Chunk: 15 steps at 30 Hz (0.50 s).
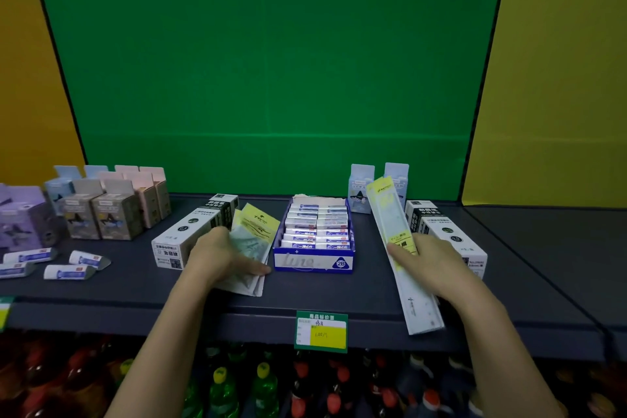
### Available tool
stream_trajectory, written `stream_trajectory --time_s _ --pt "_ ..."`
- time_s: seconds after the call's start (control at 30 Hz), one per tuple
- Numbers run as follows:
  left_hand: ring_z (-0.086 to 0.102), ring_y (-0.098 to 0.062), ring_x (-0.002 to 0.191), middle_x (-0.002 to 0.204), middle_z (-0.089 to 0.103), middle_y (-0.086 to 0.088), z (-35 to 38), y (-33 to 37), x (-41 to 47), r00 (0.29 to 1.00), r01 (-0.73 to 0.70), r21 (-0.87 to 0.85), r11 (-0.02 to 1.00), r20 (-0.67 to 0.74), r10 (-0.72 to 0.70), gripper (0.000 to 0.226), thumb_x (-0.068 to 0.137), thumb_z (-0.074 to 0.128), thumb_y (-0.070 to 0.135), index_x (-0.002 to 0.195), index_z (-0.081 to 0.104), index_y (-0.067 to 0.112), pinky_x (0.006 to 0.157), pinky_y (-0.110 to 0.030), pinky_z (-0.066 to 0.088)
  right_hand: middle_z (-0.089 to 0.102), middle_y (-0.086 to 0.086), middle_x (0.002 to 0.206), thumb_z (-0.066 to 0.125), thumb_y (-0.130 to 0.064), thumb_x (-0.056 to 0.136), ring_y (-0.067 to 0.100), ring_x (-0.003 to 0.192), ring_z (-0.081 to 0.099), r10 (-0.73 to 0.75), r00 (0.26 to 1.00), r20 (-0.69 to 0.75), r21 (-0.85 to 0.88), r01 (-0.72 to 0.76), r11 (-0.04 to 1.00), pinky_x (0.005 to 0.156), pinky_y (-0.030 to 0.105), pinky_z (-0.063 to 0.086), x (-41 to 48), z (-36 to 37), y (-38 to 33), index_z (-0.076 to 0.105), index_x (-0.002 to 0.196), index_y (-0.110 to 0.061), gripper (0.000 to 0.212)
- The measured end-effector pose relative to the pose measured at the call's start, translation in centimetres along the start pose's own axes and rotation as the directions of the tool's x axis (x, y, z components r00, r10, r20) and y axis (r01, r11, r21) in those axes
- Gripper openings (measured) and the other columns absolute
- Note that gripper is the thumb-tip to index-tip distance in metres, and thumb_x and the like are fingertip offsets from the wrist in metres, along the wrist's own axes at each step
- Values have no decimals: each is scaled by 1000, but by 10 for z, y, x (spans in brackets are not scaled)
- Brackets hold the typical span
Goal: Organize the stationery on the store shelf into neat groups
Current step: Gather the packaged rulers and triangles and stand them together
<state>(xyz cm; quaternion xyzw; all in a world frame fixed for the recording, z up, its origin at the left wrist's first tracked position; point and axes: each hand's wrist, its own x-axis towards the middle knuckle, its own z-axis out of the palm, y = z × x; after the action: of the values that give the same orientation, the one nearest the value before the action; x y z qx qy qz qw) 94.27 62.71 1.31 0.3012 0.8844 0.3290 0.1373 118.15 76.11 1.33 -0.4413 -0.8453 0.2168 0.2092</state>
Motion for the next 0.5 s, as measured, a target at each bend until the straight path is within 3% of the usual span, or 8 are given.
stream_trajectory --time_s 0.2,0.3,0.4,0.5 --pt "53 -24 88 98 56 -7 1 -3 -11 996 -61 -139 988 -73 51 61 52 87 26 95 48 9 76 -35 45 50 -6 67 43 -38 95 7 60 45 -82 996 -25 131 85 988 51 23 30 -12 -2 2 53 78 -18 28" --pt "60 -23 83 93 61 -3 -1 -3 -25 987 -140 -245 959 -106 117 52 55 86 23 90 49 14 71 -36 51 63 -8 81 44 -41 94 8 73 56 -128 991 -43 181 134 974 59 20 37 -12 1 3 62 98 -17 31" --pt "58 -12 73 83 55 10 -8 -7 -42 953 -260 -337 905 -238 185 48 66 80 19 97 44 15 55 -28 48 67 -11 91 43 -43 93 -2 80 57 -178 980 -86 240 194 951 62 13 38 -14 6 -3 61 102 -24 28" --pt "60 -10 77 86 58 11 -25 -19 -56 922 -325 -443 836 -345 176 45 71 74 14 102 42 19 66 -34 53 67 -15 89 43 -42 92 -6 78 57 -218 971 -96 344 238 908 58 11 39 -20 15 -20 60 99 -28 24"
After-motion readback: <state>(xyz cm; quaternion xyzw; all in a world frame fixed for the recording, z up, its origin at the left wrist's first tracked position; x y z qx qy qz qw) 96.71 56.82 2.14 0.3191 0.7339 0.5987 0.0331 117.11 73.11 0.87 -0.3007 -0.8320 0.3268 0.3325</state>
